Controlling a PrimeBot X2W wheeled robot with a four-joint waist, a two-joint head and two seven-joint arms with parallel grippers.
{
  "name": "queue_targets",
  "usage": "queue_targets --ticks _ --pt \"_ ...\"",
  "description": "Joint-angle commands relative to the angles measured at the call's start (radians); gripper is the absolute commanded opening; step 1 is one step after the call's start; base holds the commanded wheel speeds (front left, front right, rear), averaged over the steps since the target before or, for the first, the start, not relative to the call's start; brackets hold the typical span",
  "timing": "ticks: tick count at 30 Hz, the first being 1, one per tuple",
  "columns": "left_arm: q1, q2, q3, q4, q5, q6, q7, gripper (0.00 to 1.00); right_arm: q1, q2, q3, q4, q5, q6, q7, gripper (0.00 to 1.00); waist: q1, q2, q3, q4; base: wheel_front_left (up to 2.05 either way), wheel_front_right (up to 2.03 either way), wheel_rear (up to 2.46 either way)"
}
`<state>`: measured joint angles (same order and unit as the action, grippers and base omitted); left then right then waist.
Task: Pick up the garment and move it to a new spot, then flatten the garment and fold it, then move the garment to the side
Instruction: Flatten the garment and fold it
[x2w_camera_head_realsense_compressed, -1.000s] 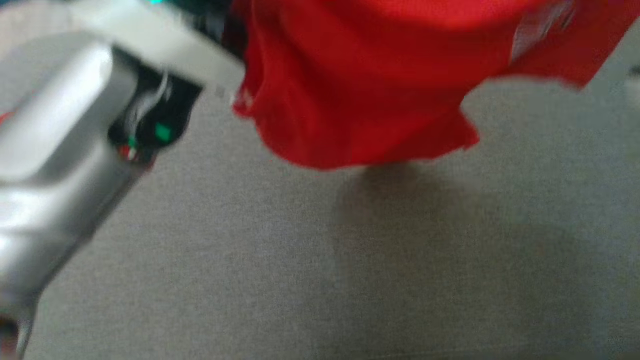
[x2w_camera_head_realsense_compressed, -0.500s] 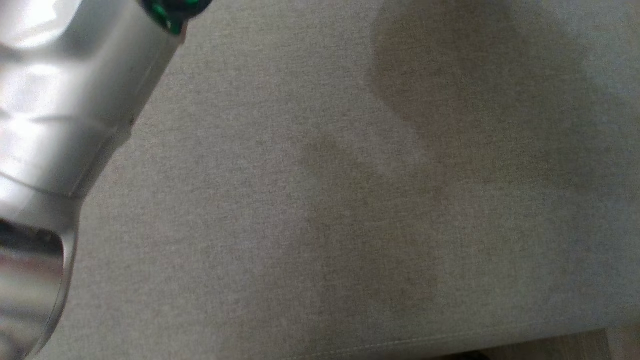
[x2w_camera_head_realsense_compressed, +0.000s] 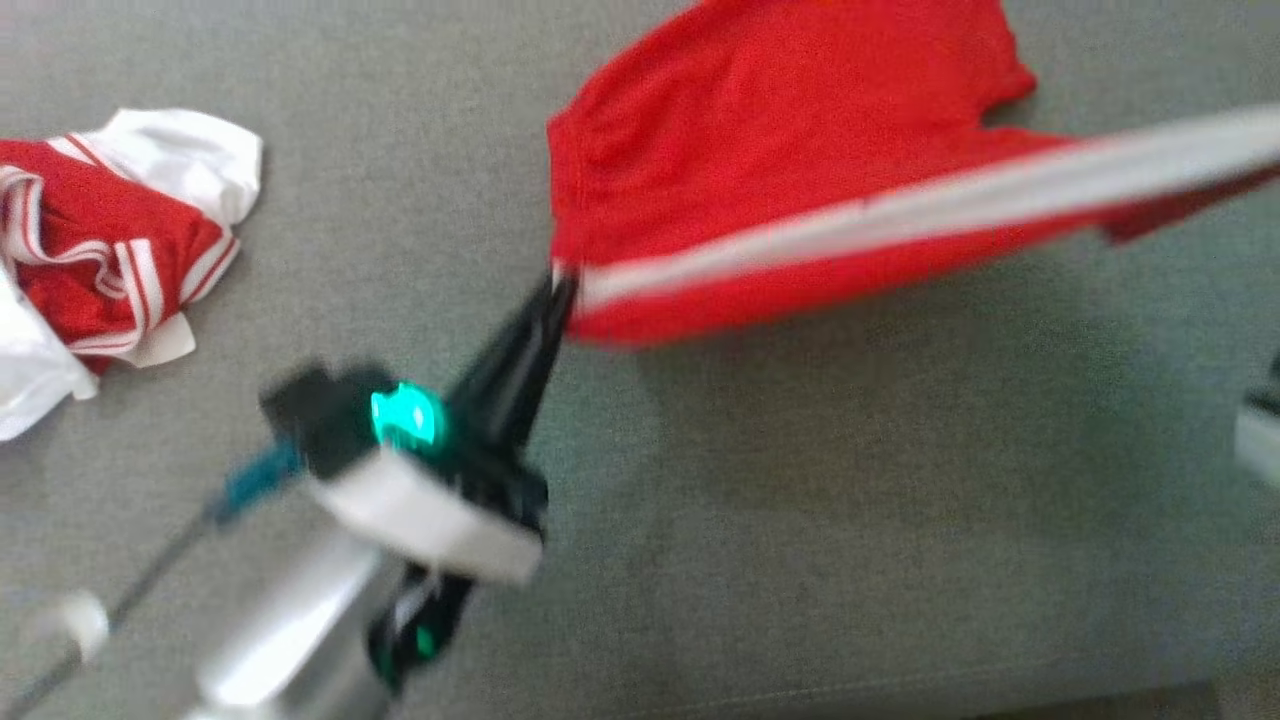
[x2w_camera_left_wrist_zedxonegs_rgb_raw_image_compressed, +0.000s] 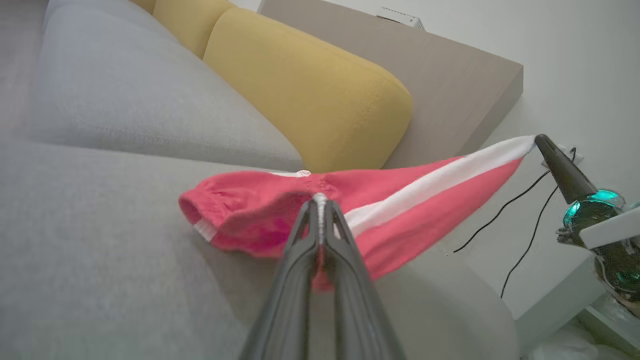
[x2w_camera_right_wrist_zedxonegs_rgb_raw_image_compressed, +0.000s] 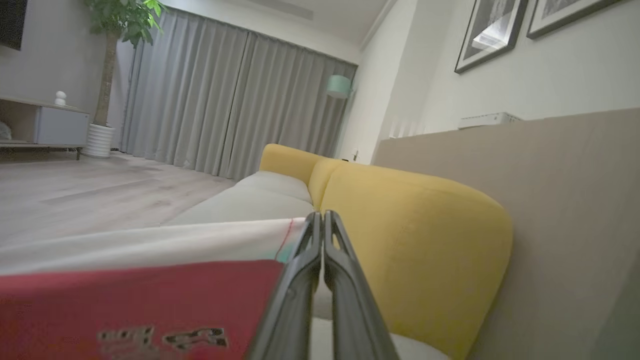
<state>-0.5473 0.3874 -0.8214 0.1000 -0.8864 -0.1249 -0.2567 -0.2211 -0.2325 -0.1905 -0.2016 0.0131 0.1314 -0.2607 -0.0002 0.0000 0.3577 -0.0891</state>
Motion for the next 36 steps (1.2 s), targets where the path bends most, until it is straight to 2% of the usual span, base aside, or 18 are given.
queue_targets --ticks 1,5,8,12,18,23,28,36 --pt "0.027 0.016 0.070 -0.060 0.025 -0.001 -0.005 0.00 0.049 0.007 -0.006 -0.064 0.012 -0.001 -0.001 0.00 0.0002 0.0000 -0.031 0.006 0.00 0.00 0.00" --pt "0.208 0.000 0.092 -0.151 0.067 0.004 -0.005 0.00 0.209 0.056 -0.032 -0.143 0.019 -0.001 -0.001 0.00 0.0002 0.0000 -0.067 0.022 0.00 0.00 0.00" --pt "0.244 -0.012 0.090 -0.189 0.079 0.004 -0.005 0.00 0.251 0.059 -0.031 -0.159 0.008 -0.001 -0.001 0.00 0.0002 0.0000 -0.077 0.039 0.00 0.00 0.00" --pt "0.203 -0.067 0.096 -0.177 0.033 0.003 0.004 0.00 0.211 0.010 0.028 -0.050 0.046 -0.001 -0.001 0.00 0.0002 0.0000 -0.084 0.056 0.00 0.00 0.00" --pt "0.065 -0.167 0.108 -0.024 -0.030 0.010 0.069 0.00 0.004 -0.094 0.123 0.231 0.092 -0.001 0.005 0.00 0.0002 0.0000 -0.039 0.082 0.00 0.00 0.00" --pt "-0.052 -0.242 0.170 0.138 -0.083 0.035 0.075 0.00 -0.222 -0.157 0.221 0.453 0.110 -0.001 0.003 0.00 0.0002 0.0000 0.025 0.099 0.00 0.00 0.00" --pt "-0.151 -0.287 0.192 0.245 -0.111 0.033 0.077 0.00 -0.410 -0.181 0.290 0.626 0.112 -0.001 0.000 0.00 0.0002 0.0000 0.085 0.121 0.00 0.00 0.00" --pt "-0.274 -0.323 0.204 0.356 -0.185 0.013 0.087 0.00 -0.598 -0.178 0.362 0.787 0.093 -0.001 -0.001 0.00 0.0002 0.0000 0.157 0.134 0.00 0.00 0.00"
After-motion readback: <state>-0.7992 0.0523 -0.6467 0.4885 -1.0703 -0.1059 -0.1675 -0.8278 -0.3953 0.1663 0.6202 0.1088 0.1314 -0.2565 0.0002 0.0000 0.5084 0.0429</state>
